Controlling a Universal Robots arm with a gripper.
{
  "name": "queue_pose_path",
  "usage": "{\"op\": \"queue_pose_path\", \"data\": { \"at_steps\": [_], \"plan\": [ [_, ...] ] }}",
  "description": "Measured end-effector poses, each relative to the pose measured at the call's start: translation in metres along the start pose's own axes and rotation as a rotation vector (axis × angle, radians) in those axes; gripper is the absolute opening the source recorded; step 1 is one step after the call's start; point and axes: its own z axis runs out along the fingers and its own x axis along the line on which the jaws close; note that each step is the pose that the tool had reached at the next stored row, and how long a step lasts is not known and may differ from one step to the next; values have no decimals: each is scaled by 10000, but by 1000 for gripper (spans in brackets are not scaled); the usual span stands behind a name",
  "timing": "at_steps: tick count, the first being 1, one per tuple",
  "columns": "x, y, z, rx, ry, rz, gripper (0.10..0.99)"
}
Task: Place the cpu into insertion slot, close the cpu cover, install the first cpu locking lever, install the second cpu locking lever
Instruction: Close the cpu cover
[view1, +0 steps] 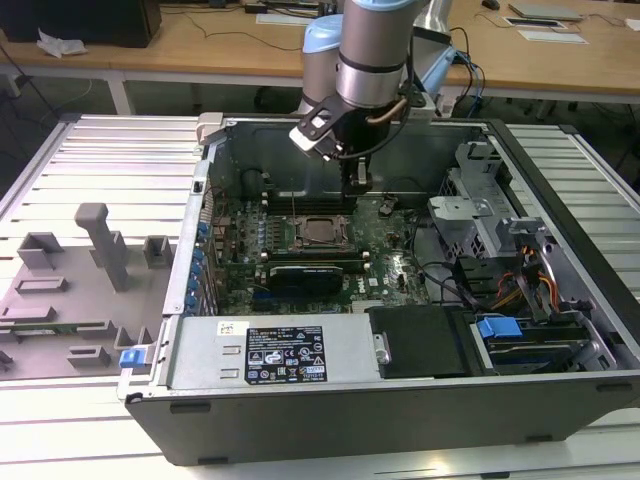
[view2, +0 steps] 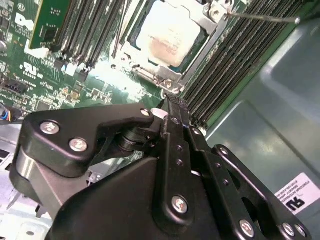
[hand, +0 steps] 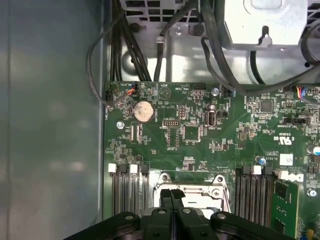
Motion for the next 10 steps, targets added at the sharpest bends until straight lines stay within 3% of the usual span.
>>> {"op": "queue_pose_path", "data": {
  "at_steps": [10],
  "plan": [
    [-111,-150,22,0,1,0,106]
  ]
}}
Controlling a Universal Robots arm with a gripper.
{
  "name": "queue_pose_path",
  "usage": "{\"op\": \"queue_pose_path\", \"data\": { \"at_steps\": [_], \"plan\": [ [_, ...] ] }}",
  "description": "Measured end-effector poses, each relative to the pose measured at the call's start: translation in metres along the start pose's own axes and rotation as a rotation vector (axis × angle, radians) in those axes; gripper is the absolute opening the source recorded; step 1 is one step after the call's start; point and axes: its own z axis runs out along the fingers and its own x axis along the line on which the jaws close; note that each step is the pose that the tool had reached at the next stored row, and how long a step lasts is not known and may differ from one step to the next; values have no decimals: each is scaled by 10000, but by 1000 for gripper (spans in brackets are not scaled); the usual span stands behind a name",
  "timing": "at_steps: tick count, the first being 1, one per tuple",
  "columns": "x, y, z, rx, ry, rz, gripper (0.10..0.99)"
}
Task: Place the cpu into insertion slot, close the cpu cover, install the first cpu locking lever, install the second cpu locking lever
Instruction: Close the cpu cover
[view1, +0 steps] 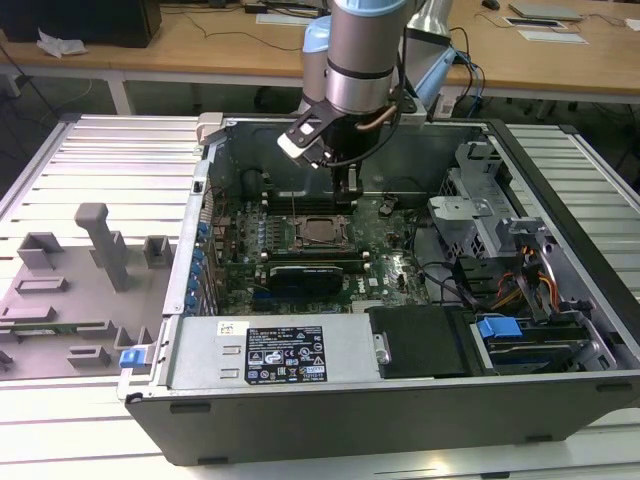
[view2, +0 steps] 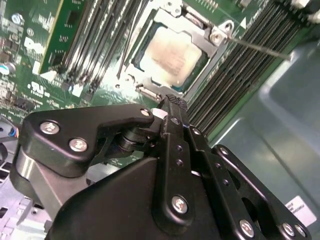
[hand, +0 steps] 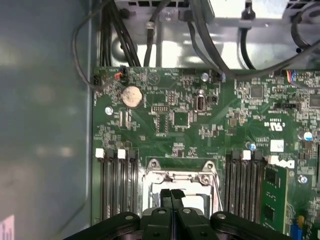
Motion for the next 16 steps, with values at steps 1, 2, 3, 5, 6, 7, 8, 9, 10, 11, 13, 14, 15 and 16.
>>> {"op": "queue_pose_path", "data": {
  "at_steps": [1,2,3,5,6,7,8,9,10,11,13,14,15,16],
  "plan": [
    [-7,-15,3,0,-1,0,106],
    [-14,-31,5,0,0,-1,106],
    [-22,-53,10,0,0,-1,106],
    [-34,-88,20,0,1,0,106],
    [-37,-99,27,0,0,0,106],
    [-38,-106,33,0,0,0,106],
    [-39,-112,38,1,-1,0,106],
    [-40,-119,44,1,-1,0,106],
    [-40,-120,46,1,-1,0,106],
    [-40,-120,46,1,-2,-1,106],
    [-40,-120,48,0,-1,-1,106],
    [-40,-120,49,1,-1,-4,106],
    [-40,-121,48,2,-2,-63,106],
    [-40,-121,49,9,-6,-329,106]
  ]
}}
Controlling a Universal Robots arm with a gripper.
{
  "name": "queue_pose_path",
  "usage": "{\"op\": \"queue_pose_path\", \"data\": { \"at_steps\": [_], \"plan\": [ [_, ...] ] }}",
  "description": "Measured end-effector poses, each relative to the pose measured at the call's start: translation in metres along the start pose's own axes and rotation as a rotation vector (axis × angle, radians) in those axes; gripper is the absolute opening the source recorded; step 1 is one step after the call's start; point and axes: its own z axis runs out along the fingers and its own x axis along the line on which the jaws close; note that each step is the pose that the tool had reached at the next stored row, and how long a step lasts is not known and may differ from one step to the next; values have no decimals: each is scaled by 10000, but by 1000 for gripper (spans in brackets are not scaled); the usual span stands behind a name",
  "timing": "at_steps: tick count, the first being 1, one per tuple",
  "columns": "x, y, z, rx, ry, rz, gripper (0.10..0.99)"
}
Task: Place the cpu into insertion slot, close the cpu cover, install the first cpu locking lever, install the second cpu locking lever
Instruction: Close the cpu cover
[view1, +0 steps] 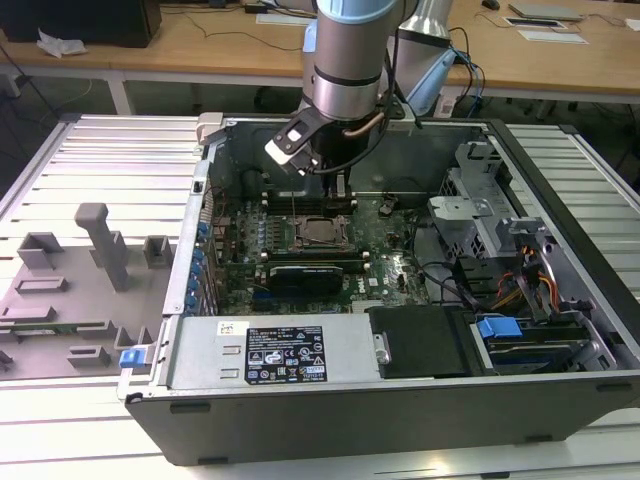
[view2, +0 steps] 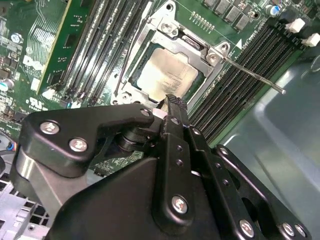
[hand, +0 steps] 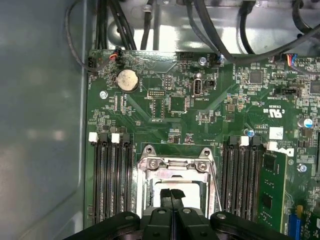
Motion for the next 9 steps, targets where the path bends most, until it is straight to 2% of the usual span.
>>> {"op": "queue_pose_path", "data": {
  "at_steps": [4,9],
  "plan": [
    [0,1,1,44,-57,-1585,106],
    [1,1,1,72,-126,-2457,106]
  ]
}}
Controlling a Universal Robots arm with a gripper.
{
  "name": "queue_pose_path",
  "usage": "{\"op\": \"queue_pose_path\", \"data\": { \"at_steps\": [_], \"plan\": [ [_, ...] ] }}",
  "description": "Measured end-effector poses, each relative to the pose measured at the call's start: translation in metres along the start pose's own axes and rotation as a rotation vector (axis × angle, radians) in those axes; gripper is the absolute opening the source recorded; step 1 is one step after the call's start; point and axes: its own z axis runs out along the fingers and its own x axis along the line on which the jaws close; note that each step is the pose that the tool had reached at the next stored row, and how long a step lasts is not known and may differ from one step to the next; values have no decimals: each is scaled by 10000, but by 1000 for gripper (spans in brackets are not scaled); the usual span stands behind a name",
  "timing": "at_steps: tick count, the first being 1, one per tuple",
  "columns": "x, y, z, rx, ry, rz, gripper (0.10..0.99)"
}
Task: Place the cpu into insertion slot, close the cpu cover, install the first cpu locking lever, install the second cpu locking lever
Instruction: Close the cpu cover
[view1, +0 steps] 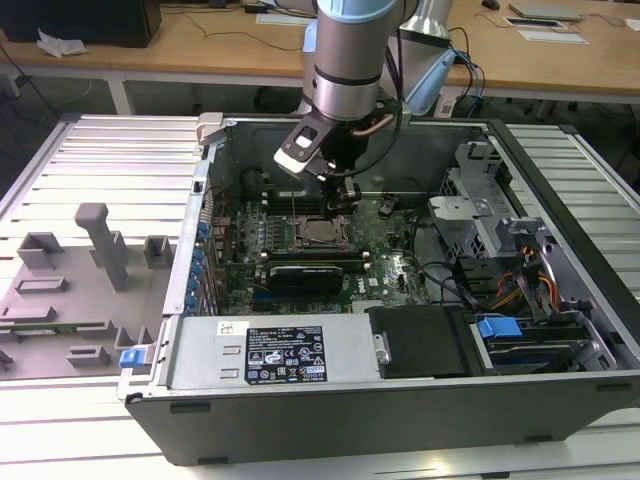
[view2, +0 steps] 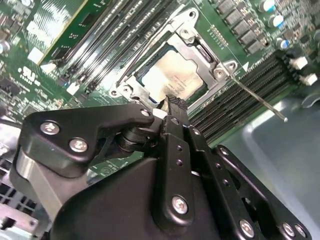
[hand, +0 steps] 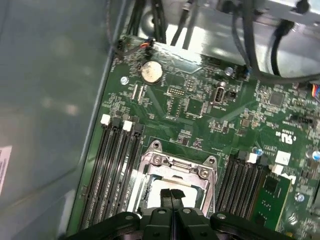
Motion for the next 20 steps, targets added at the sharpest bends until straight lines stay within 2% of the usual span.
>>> {"op": "queue_pose_path", "data": {
  "at_steps": [2,14,20],
  "plan": [
    [0,0,1,20,-41,-666,106],
    [0,0,6,98,-190,-3340,106],
    [0,0,9,148,-288,-4492,106]
  ]
}}
